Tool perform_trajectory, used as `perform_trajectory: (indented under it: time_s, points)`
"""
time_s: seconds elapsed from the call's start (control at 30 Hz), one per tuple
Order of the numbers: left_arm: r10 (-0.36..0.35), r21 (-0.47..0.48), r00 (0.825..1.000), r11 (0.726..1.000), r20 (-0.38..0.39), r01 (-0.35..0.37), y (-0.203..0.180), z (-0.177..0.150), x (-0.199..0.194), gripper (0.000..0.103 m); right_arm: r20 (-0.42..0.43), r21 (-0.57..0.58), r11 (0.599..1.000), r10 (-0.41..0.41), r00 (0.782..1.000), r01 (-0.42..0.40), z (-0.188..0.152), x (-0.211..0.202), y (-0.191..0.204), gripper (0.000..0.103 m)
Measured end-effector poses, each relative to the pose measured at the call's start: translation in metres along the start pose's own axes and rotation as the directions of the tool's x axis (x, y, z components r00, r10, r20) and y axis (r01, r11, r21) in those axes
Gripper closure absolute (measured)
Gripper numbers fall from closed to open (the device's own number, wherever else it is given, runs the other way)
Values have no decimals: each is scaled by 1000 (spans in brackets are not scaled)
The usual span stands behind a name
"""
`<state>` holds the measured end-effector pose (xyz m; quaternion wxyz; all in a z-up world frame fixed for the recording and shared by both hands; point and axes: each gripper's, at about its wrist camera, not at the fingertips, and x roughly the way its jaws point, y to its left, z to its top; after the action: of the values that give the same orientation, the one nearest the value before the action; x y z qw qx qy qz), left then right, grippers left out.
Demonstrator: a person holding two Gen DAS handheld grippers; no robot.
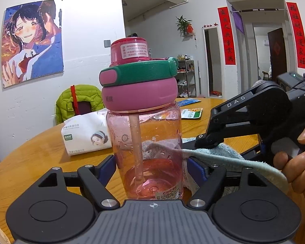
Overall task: Clean container
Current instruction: 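Sweep the towel along the bottle side below the lid with the right tool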
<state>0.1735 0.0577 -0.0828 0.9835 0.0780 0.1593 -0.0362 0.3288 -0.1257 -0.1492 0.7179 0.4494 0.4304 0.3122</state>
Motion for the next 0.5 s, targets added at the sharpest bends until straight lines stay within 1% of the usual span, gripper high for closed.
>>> perform_trajectory:
  time_s: [0.03,0.07,0.1,0.13,0.17,0.2,0.23,0.27,0.3,0.37,0.4,0.43,0.47,0.5]
  points:
    - [1,1,1000,1000,0,-1,0,0,0,29,11,-30,1000,-2,1000,2,0,-2,4,67]
    - [1,1,1000,1000,0,-1,0,0,0,29,38,-61,998,17,999,-14,-2,-6,9,68]
    - [0,0,1000,1000,0,0,0,0,0,29,66,-88,995,53,996,-47,-3,-10,13,69]
    - [-1,-1,1000,1000,0,1,0,0,0,29,93,-106,987,131,987,-121,-3,-17,17,69]
    - [1,0,1000,1000,0,-1,0,0,0,29,112,-118,973,213,971,-199,-3,-24,19,71]
    - [2,2,1000,1000,0,-2,0,0,0,29,120,-127,959,267,956,-252,-3,-29,21,72]
    - [3,2,1000,1000,0,-3,0,0,0,29,123,-130,948,307,944,-291,-3,-33,22,72]
    - [3,2,1000,1000,0,-3,0,0,0,29,115,-124,944,319,941,-305,-3,-33,22,72]
    - [3,1,1000,1000,0,-3,0,0,0,29,105,-113,946,316,943,-304,-4,-31,21,72]
    - [2,0,1000,1000,0,-2,0,-1,0,29,81,-74,968,244,967,-238,-3,-21,16,72]
    - [2,2,1000,1000,0,-2,0,-1,0,29,76,-60,980,194,978,-189,-3,-18,12,73]
    - [5,5,1000,1000,0,-5,-1,-1,0,29,53,-54,992,118,992,-115,-1,-12,9,73]
    - [6,7,1000,1000,-1,-6,-1,-1,1,29,32,-54,998,46,998,-44,-1,-6,6,73]
    - [5,7,1000,1000,-1,-5,-1,0,0,29,21,-56,998,-1,1000,2,-2,-2,4,73]
